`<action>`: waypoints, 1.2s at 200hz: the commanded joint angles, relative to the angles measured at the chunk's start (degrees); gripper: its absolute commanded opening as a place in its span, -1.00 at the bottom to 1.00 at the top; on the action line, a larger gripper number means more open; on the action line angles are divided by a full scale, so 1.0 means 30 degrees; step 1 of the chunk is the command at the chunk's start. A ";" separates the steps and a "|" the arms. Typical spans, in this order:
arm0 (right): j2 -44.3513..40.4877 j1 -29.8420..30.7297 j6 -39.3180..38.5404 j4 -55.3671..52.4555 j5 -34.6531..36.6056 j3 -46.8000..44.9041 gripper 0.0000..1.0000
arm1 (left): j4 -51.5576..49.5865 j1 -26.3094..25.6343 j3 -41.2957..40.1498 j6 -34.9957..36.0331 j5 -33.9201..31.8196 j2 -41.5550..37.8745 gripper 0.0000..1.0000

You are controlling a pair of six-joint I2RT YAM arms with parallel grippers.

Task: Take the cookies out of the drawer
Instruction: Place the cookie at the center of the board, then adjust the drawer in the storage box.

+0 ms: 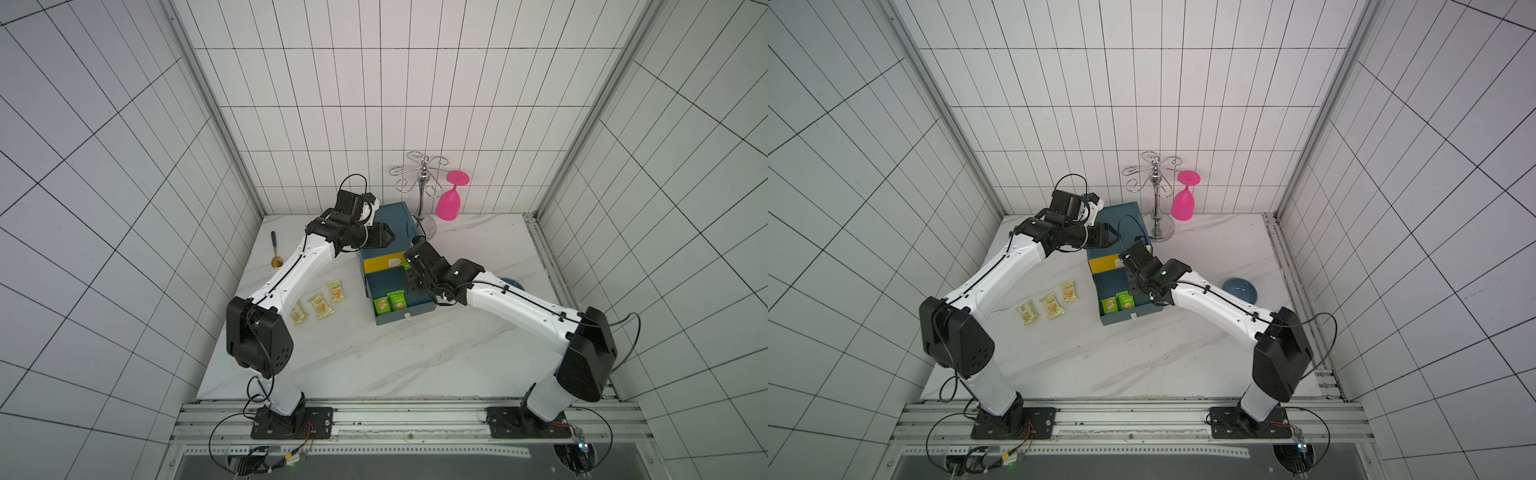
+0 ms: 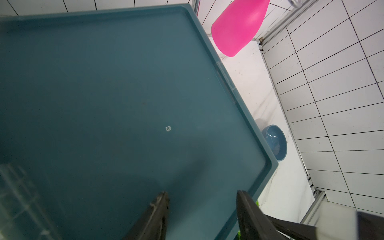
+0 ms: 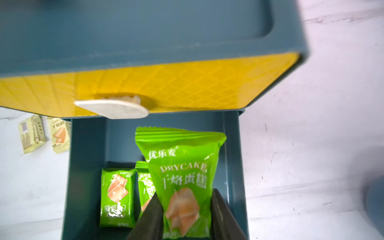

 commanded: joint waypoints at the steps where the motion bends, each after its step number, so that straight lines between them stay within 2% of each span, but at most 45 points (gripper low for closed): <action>1: -0.1526 -0.0536 0.0224 -0.0967 0.0785 0.0058 -0.44 | -0.2775 0.0026 -0.0509 -0.0105 -0.0533 0.1146 0.13; 23: -0.2685 -0.1723 0.0382 -0.2514 0.0824 0.0146 -0.43 | -0.2775 0.0023 -0.0457 -0.0059 -0.0450 0.1131 0.13; 41: -0.3336 -0.3557 0.0384 -0.3294 0.0544 -0.0622 -0.42 | -0.2751 0.0023 -0.0380 -0.0035 -0.0335 0.1128 0.13; 54: -0.3463 -0.5276 0.0349 -0.3230 -0.0652 -0.1565 -0.40 | -0.2735 0.0026 -0.0278 -0.0042 -0.0104 0.1160 0.13; 91: -0.1642 -0.9448 -0.0026 -0.2307 -0.2821 -0.3859 -0.39 | -0.2439 0.0000 -0.0062 -0.0048 0.0685 0.1231 0.13; 116: 0.0034 -1.1030 -0.0252 -0.1046 -0.3779 -0.4179 -0.35 | -0.2451 -0.0006 0.0011 -0.0019 0.1010 0.1249 0.15; 128: 0.0621 -1.1287 -0.0439 -0.0604 -0.4277 -0.3982 -0.24 | -0.2351 -0.0007 -0.0059 -0.0020 0.1344 0.1173 0.17; 146: 0.1021 -1.1396 -0.0567 -0.0572 -0.4742 -0.3340 0.03 | -0.2083 -0.0006 -0.0042 -0.0109 0.1685 0.0965 0.21; 174: -0.0089 -1.1284 -0.0425 0.0131 -0.6861 -0.3318 0.17 | -0.1447 0.0026 0.0164 -0.0547 0.2438 0.0203 0.28; 207: -0.1962 -1.0756 0.0683 0.1481 -1.0130 -0.4482 0.19 | -0.1354 0.0002 0.0837 -0.1195 0.3032 -0.1048 0.32; 240: -0.2068 -0.9439 0.1547 0.1577 -1.0693 -0.5097 0.14 | -0.2174 -0.0465 0.0671 -0.1729 0.2057 -0.3224 0.33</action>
